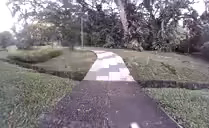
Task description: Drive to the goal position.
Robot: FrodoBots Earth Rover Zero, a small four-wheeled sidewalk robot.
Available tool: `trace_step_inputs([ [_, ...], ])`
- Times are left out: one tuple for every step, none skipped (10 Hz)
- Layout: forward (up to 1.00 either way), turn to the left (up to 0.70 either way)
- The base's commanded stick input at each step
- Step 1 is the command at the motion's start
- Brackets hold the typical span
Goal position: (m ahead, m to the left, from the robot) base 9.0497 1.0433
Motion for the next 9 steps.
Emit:
trace_step_inputs([
  [0.7, -0.08],
  [0.7, -0.1],
  [0.7, -0.13],
  [0.7, -0.14],
  [0.7, -0.14],
  [0.7, -0.14],
  [0.7, -0.14],
  [0.7, -0.14],
  [0.7, -0.09],
])
